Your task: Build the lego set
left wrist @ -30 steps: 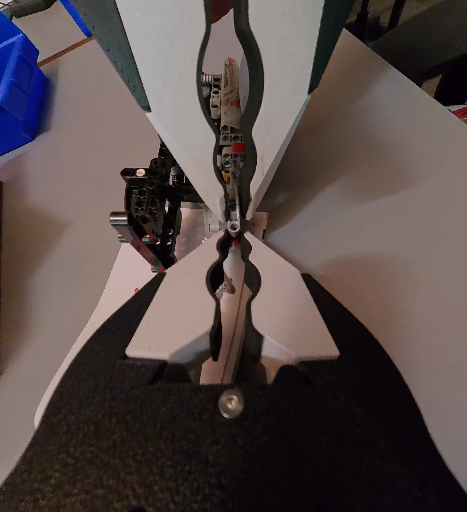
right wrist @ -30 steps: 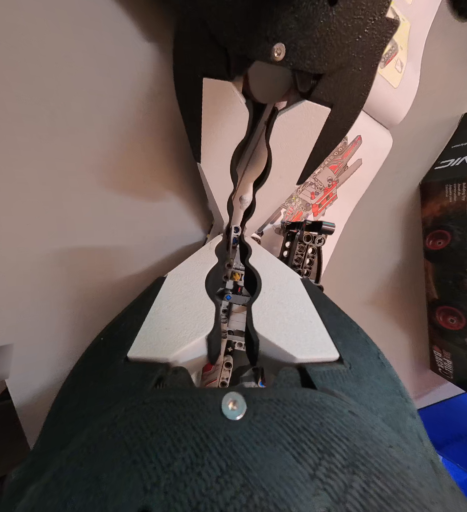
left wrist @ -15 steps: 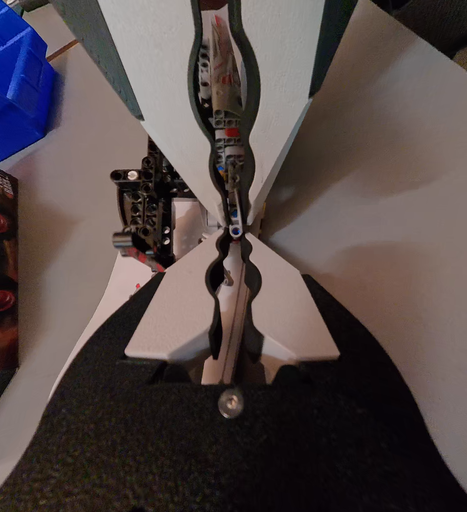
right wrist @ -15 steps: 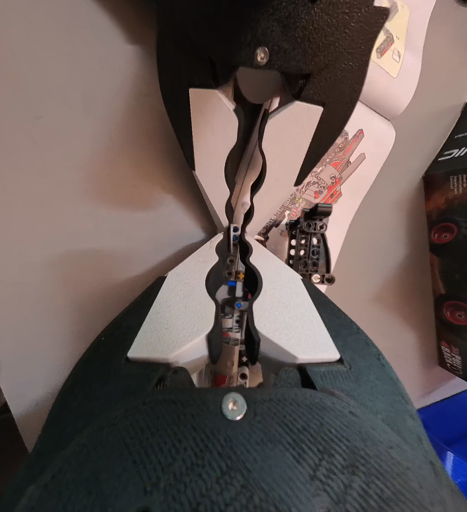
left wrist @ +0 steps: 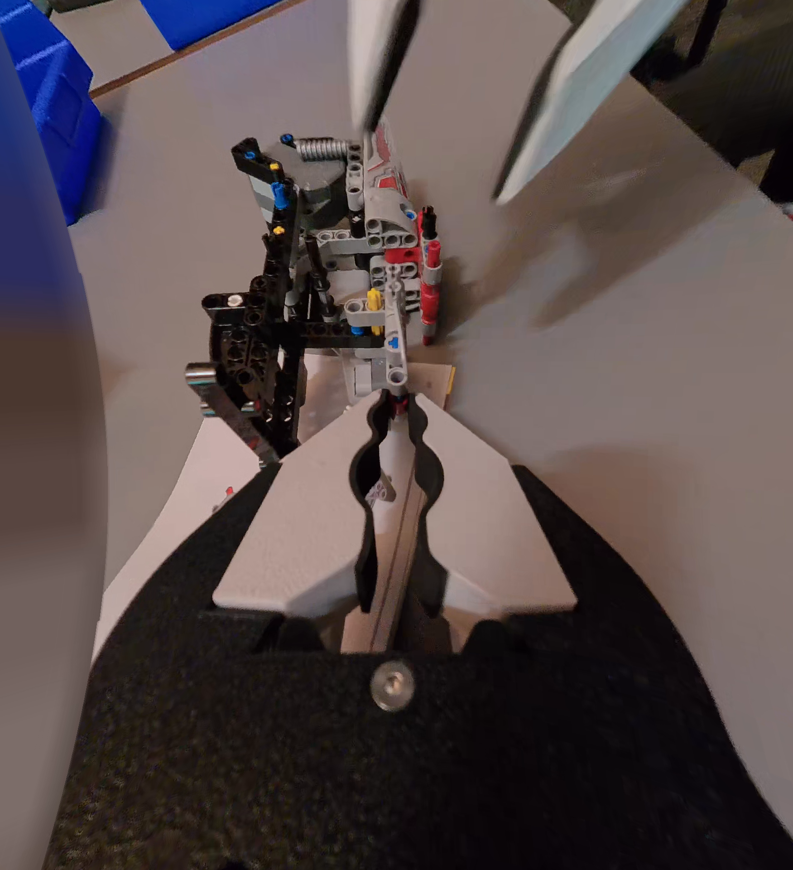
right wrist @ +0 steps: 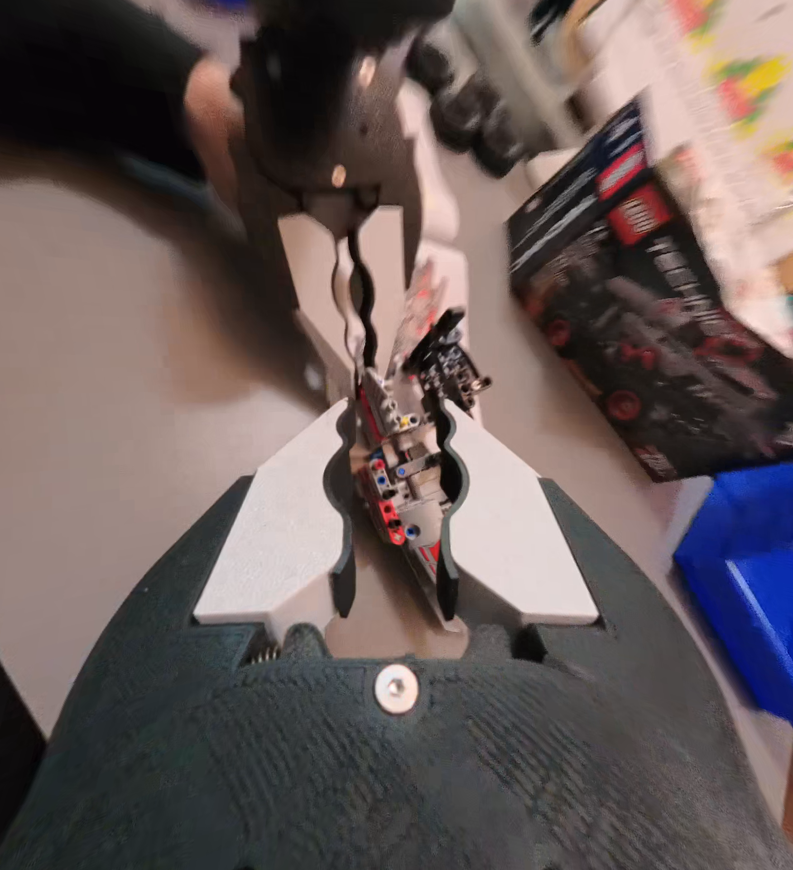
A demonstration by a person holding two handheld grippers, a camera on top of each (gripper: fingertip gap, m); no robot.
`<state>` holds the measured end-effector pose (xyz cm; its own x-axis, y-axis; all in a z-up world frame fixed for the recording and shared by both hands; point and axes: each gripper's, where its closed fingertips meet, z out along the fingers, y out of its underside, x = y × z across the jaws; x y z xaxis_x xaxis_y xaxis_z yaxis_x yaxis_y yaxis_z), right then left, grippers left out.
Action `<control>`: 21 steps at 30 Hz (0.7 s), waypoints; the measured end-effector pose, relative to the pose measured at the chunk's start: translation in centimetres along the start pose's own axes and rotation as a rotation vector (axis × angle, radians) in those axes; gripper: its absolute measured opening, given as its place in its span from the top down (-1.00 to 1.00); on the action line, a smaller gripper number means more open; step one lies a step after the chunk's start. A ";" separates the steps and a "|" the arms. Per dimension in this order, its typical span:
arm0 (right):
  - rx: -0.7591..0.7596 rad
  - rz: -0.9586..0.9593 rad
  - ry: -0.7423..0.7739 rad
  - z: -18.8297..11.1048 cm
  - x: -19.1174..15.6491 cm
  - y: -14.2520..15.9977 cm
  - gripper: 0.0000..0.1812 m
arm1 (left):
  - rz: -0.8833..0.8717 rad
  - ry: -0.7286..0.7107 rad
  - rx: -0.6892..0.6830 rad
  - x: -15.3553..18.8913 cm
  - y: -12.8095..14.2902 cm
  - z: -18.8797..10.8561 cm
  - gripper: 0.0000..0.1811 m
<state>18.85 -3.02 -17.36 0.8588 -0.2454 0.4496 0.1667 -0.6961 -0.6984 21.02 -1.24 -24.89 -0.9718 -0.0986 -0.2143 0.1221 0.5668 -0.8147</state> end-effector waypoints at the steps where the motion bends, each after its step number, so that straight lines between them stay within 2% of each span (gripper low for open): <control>1: 0.057 0.006 0.094 -0.7 0.0 -0.5 0.64 | -0.042 0.006 0.012 0.0 -0.3 0.0 0.95; 2: 0.075 -0.035 0.189 -1.1 -0.2 -0.2 0.59 | -0.108 0.016 0.026 0.1 -0.8 0.0 0.95; 5: -0.012 -0.205 0.428 -0.7 -0.1 2.3 0.43 | -0.355 0.045 0.058 -0.1 -2.4 -0.6 0.95; 9: 0.119 -0.158 0.500 0.0 0.7 2.1 0.39 | -0.699 0.059 0.123 -0.2 -3.8 -1.7 0.94; 12: 0.161 -0.201 0.575 -0.7 0.8 1.3 0.36 | -0.864 0.063 0.141 0.4 -4.2 -2.9 0.95; 13: 0.214 -0.130 0.590 -1.5 0.2 0.6 0.42 | -0.901 0.050 0.155 0.7 -4.4 -3.4 0.94; 14: 0.284 0.027 0.571 -2.3 -0.7 0.1 0.48 | -0.938 0.030 0.177 0.9 -4.5 -3.8 0.94; 16: 0.451 0.387 0.417 -3.1 -3.1 -0.8 0.54 | -1.010 -0.020 0.239 1.3 -4.7 -4.3 0.94; 18: 0.589 0.629 0.263 -4.4 -4.4 -2.2 0.58 | -1.097 -0.064 0.315 2.0 -4.8 -4.5 0.94; 19: 0.597 0.706 0.168 -4.8 -5.1 -2.7 0.55 | -1.142 -0.079 0.359 2.3 -4.9 -4.6 0.94; 21: 0.604 0.829 0.093 -6.0 -5.2 -3.1 0.46 | -1.213 -0.104 0.427 2.7 -5.1 -4.7 0.94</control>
<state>10.94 -3.60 -14.17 0.7786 -0.5628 -0.2775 -0.2234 0.1646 -0.9607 16.82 -0.61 -18.78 -0.4887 -0.4372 0.7550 -0.7496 -0.2324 -0.6197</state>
